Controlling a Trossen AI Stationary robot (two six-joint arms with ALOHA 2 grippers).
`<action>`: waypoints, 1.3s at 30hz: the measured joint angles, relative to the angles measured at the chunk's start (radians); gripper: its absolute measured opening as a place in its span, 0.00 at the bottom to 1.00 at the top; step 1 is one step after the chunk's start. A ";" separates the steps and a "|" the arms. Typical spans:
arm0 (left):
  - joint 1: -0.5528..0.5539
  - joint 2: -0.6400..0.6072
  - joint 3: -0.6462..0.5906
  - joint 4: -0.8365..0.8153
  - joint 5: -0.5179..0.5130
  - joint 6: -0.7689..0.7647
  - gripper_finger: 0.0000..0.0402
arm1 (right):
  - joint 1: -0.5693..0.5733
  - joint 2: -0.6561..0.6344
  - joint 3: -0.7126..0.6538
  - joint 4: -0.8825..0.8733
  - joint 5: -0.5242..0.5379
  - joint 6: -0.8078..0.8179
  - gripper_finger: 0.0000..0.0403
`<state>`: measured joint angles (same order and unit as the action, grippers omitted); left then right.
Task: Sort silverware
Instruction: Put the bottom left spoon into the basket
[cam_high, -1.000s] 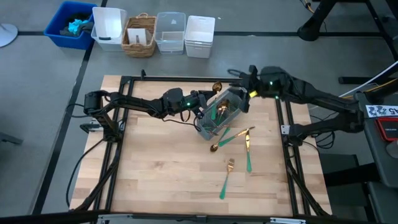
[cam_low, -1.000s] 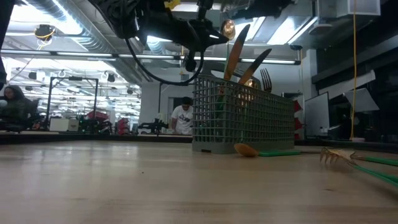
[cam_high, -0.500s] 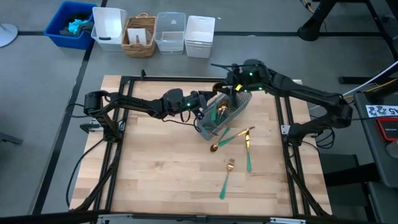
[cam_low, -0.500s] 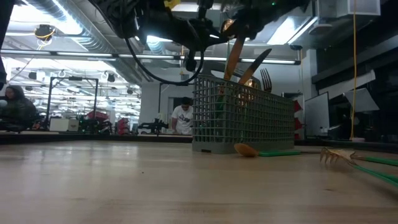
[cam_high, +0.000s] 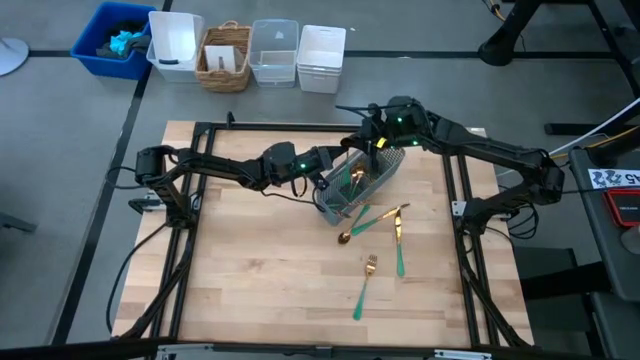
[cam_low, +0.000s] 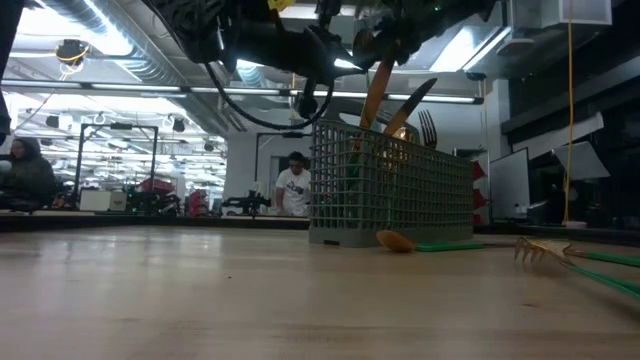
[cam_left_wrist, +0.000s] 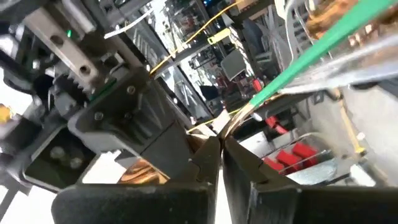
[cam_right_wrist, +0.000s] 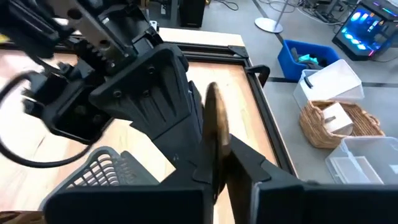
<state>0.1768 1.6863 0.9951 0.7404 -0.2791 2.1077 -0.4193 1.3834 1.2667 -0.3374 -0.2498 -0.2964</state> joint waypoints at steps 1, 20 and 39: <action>0.000 0.000 0.000 0.000 -0.003 -0.034 0.01 | 0.000 0.000 0.000 0.000 0.005 -0.002 0.07; -0.101 -0.002 0.000 0.008 -0.328 -0.687 0.01 | 0.001 0.000 0.000 -0.205 -0.081 -0.027 0.04; -0.189 -0.003 0.000 0.004 -0.503 -0.898 0.01 | 0.001 0.000 -0.001 -0.243 -0.102 -0.024 0.19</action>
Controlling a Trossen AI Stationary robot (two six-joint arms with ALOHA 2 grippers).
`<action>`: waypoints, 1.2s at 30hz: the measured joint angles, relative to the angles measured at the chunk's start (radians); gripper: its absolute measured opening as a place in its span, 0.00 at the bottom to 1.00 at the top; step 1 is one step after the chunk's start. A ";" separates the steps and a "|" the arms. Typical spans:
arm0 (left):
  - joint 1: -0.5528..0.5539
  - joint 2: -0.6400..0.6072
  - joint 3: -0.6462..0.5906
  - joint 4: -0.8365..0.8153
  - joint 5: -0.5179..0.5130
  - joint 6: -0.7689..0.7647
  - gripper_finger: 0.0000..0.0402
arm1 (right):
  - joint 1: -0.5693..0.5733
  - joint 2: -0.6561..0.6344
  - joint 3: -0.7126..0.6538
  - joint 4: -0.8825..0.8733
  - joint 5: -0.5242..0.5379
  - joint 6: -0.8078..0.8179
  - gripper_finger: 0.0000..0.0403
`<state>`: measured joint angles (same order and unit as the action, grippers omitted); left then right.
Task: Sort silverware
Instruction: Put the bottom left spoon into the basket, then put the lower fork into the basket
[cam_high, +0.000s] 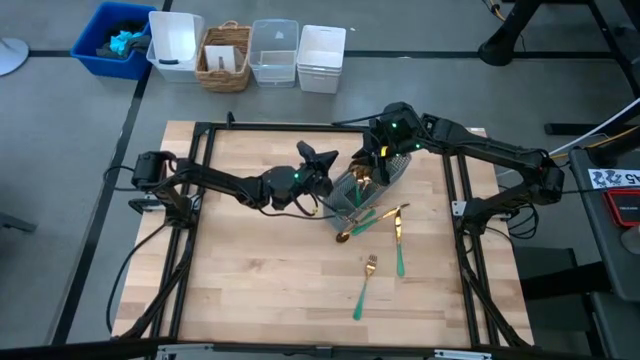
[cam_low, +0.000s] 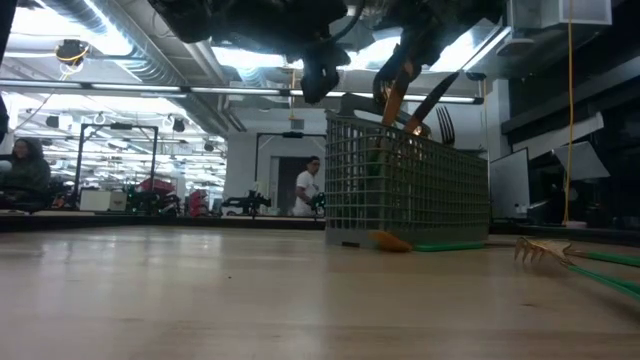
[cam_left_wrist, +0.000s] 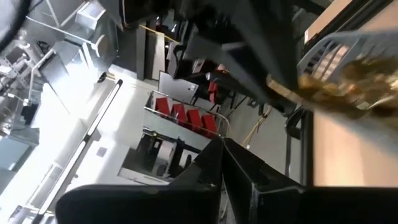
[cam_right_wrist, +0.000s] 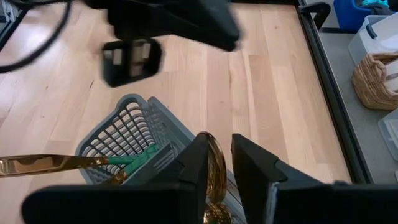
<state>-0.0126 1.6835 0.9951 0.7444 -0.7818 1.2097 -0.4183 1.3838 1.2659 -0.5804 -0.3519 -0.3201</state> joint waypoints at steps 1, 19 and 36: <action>-0.011 -0.004 0.000 -0.003 -0.013 -0.009 0.01 | 0.000 0.000 0.000 0.000 0.000 0.000 0.19; -0.202 -0.069 0.000 -0.290 -0.176 -0.568 0.01 | 0.000 0.000 0.000 -0.105 0.070 0.028 0.19; -0.182 -0.006 -0.007 -0.535 0.496 -1.213 0.01 | 0.054 -0.001 0.289 -0.447 0.038 0.105 0.19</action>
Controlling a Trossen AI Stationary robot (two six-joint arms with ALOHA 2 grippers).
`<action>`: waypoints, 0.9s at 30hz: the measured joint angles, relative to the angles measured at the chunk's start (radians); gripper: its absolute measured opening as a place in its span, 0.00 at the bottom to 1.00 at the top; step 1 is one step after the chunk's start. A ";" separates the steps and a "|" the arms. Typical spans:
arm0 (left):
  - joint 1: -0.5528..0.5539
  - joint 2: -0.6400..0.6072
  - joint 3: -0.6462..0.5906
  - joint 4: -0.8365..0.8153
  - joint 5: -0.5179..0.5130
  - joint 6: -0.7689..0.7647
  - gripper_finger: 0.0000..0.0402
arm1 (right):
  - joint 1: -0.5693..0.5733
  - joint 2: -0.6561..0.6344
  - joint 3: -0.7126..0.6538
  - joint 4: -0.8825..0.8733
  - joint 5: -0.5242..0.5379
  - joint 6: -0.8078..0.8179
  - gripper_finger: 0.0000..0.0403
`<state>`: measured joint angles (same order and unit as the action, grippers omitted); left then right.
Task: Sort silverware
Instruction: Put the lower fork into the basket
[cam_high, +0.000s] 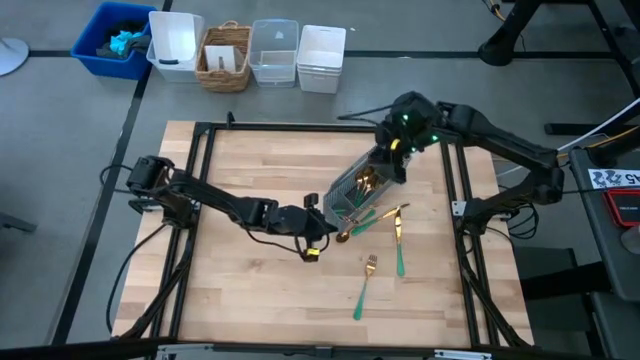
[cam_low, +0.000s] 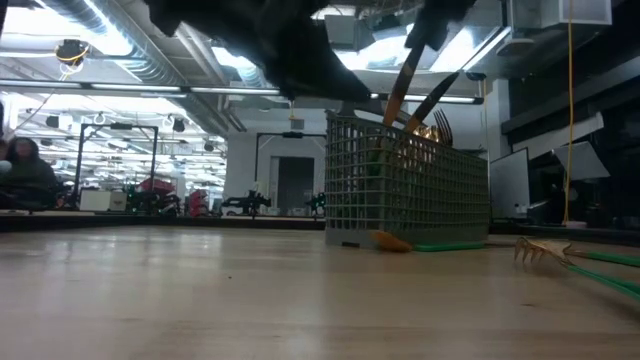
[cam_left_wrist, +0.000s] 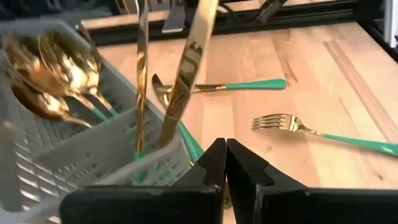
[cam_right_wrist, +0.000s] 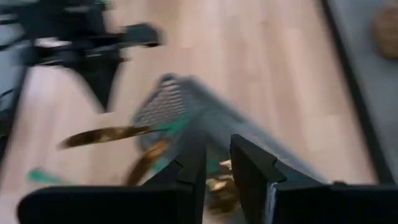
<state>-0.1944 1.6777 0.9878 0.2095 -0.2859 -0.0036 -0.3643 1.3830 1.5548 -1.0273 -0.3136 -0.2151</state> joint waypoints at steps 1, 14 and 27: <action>0.003 0.007 0.000 0.005 0.001 -0.021 0.01 | 0.021 0.000 0.011 -0.024 -0.009 0.008 0.19; -0.023 0.073 0.000 0.013 0.022 -0.352 0.01 | 0.353 0.000 0.017 -0.236 -0.004 0.145 0.19; 0.062 0.075 0.000 0.010 -0.047 -0.250 0.01 | 0.710 0.030 -0.107 -0.069 0.147 0.191 0.19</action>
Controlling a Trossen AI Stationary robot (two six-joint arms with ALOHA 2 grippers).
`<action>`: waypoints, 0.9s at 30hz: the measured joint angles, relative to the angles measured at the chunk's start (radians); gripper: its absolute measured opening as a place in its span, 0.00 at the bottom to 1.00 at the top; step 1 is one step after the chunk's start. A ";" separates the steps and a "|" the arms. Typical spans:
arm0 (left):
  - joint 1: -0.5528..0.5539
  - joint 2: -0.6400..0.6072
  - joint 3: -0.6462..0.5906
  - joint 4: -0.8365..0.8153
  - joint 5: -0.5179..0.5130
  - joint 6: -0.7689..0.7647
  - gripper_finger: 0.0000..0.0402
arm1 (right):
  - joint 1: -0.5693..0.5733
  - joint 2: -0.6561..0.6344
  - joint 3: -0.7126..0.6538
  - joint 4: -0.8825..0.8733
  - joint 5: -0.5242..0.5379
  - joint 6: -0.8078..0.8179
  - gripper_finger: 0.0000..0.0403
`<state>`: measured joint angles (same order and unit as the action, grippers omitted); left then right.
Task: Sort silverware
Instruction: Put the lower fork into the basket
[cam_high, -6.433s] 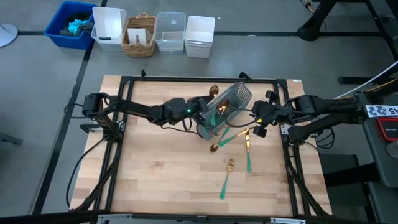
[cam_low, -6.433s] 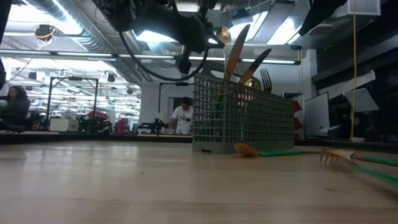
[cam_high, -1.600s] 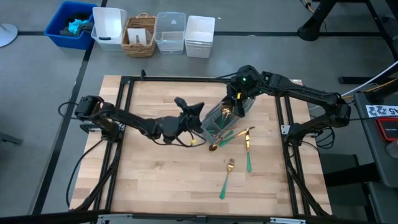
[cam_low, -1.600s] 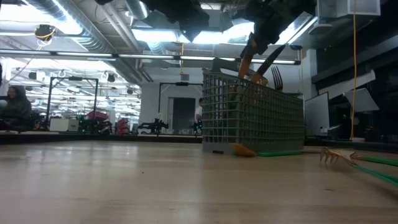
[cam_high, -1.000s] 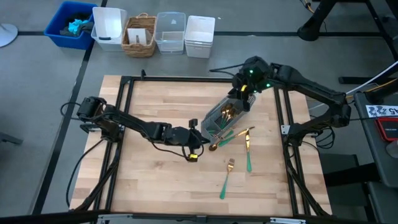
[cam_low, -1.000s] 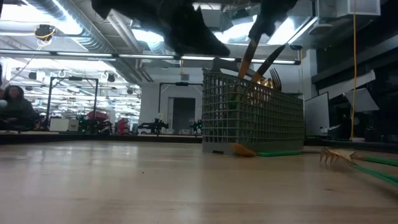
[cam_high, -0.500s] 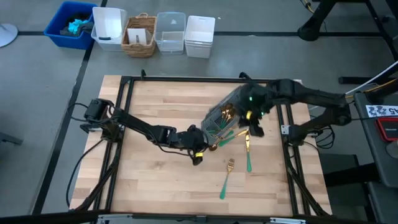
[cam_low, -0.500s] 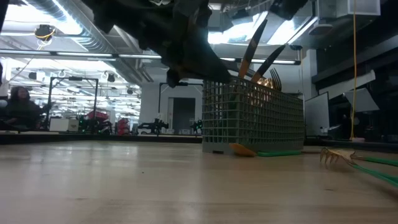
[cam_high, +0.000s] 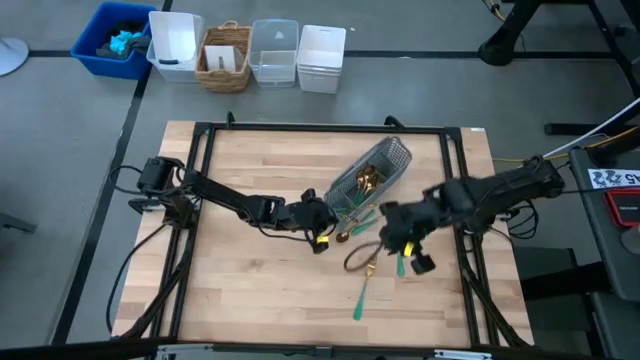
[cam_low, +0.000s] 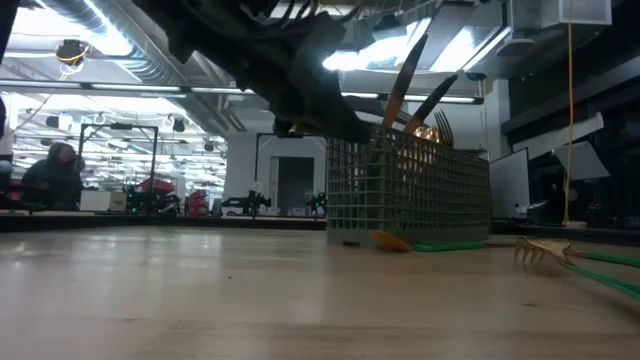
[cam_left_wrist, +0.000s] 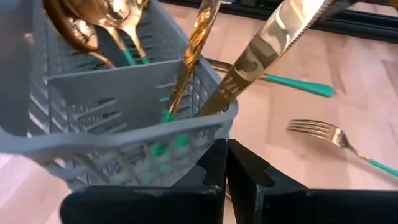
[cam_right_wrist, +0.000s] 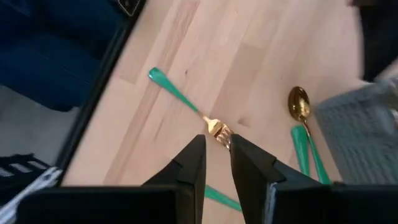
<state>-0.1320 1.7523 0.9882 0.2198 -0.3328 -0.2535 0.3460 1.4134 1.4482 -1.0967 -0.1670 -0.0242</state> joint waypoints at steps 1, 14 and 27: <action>0.009 0.000 0.000 -0.001 0.000 0.003 0.01 | 0.017 0.002 -0.027 0.023 0.022 0.003 0.19; 0.103 0.000 0.000 -0.066 -0.003 0.107 0.01 | 0.072 0.148 -0.234 0.285 0.184 0.021 0.19; 0.115 0.000 0.000 -0.177 -0.005 0.130 0.01 | 0.073 0.341 -0.234 0.343 0.089 -0.022 0.40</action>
<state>-0.0174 1.7523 0.9886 0.0427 -0.3382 -0.1234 0.4189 1.7546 1.2139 -0.7539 -0.0785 -0.0457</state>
